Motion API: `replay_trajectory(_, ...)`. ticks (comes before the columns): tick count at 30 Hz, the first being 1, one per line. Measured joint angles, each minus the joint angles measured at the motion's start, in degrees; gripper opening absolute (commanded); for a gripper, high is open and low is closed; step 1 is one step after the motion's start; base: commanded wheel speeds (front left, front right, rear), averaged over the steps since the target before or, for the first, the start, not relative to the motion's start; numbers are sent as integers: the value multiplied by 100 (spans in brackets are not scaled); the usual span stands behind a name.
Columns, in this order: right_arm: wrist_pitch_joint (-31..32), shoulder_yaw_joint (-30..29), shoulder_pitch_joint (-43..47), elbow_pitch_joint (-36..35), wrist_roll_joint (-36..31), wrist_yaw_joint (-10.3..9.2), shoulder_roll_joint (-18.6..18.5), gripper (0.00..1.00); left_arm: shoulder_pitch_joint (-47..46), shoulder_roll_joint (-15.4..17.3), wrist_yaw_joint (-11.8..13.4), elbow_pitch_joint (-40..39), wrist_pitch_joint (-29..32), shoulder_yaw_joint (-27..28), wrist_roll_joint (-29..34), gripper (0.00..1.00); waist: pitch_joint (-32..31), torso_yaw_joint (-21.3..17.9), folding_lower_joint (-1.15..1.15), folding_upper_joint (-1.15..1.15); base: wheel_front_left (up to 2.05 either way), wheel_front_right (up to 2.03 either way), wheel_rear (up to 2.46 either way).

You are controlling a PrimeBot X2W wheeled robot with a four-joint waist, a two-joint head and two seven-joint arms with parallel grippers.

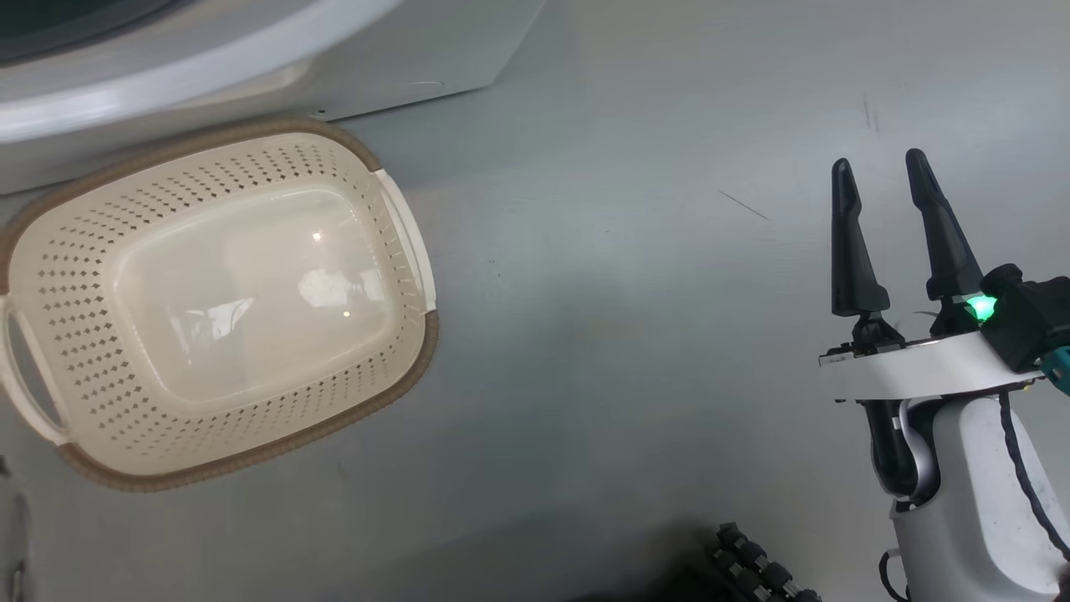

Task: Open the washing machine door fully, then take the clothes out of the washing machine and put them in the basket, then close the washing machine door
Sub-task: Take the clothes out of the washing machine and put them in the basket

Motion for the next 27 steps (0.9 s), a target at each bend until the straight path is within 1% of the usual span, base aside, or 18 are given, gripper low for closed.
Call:
replay_trajectory(6,0,-124,1,-23,-107,0,-85,100,371,-194,11,-216,-799,19,198,0,-127,169,0,0,0,0,0)
replay_trajectory(10,0,-156,7,-26,-175,0,-126,100,606,-311,124,-390,-1338,1,311,0,-233,294,0,0,0,0,0)
replay_trajectory(16,0,-174,73,-25,-238,1,-157,100,1035,-606,236,-662,-2033,-111,387,0,-426,490,0,0,0,0,0)
replay_trajectory(23,0,-174,192,-12,-303,2,-203,100,1653,-826,374,-938,-2681,-259,602,0,-714,707,0,0,0,0,0)
replay_trajectory(27,0,-171,262,23,-342,20,-212,100,1915,-889,457,-1077,-2778,-294,675,0,-862,791,0,0,0,0,0)
